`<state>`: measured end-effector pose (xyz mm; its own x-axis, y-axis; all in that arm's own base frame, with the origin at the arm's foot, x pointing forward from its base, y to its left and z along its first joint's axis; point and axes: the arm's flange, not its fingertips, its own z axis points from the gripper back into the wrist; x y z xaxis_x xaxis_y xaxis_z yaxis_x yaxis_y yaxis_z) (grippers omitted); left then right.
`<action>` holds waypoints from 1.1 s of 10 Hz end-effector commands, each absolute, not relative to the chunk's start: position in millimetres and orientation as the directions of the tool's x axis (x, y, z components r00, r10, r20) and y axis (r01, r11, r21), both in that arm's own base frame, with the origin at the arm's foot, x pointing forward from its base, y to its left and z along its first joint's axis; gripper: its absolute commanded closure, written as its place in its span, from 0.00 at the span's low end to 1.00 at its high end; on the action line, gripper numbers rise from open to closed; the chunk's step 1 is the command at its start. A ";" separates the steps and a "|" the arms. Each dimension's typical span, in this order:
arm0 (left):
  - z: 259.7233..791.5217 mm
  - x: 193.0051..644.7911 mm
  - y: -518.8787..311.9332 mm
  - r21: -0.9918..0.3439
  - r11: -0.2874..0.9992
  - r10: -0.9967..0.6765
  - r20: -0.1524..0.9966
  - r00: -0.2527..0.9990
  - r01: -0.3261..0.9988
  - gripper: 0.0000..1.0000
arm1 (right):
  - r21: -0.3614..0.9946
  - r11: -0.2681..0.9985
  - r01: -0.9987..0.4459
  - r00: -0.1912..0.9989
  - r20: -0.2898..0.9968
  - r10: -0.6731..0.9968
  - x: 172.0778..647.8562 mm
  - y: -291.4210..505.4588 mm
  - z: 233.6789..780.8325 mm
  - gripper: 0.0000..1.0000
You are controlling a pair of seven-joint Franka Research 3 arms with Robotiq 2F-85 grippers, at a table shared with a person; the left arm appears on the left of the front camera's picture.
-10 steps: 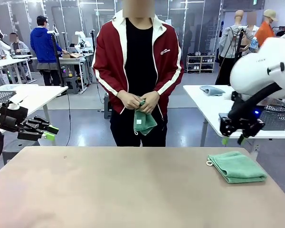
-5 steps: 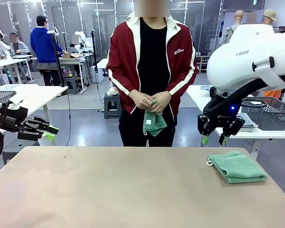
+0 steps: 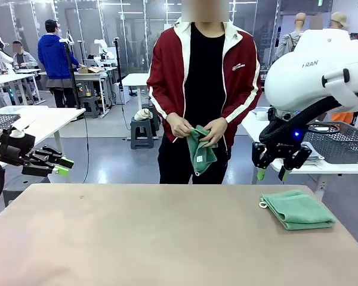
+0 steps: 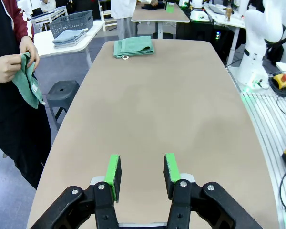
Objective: Fold the towels and place them in the basket.
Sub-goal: Place the folded Towel with hook on the right side of the table, then when a person lays out a Towel with hook on the table, fold it in half twice.
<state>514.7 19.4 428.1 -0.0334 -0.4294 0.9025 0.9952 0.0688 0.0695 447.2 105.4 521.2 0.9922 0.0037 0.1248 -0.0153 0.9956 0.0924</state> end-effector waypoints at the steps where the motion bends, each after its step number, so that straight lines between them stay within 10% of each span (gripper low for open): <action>1: 429.9 512.8 19.0 0.072 0.074 -0.421 0.906 -0.034 0.995 0.52 | 0.088 0.996 -0.032 0.991 0.131 0.020 446.1 102.6 522.9 0.42; 8: 428.1 514.7 19.4 0.070 0.069 -0.429 0.903 -0.033 0.995 0.52 | 0.092 0.996 -0.015 0.992 0.125 0.004 447.2 105.4 521.2 0.41; 11: 506.0 510.8 52.2 0.035 0.112 -0.465 0.885 0.021 0.993 0.52 | 0.097 0.995 -0.034 0.976 0.219 0.012 409.3 72.9 596.2 0.41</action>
<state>515.3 42.6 480.6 -0.0047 -0.4599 0.8879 0.9908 0.1180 0.0663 426.5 87.6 570.6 0.9816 -0.0065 0.1907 -0.0132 0.9947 0.1023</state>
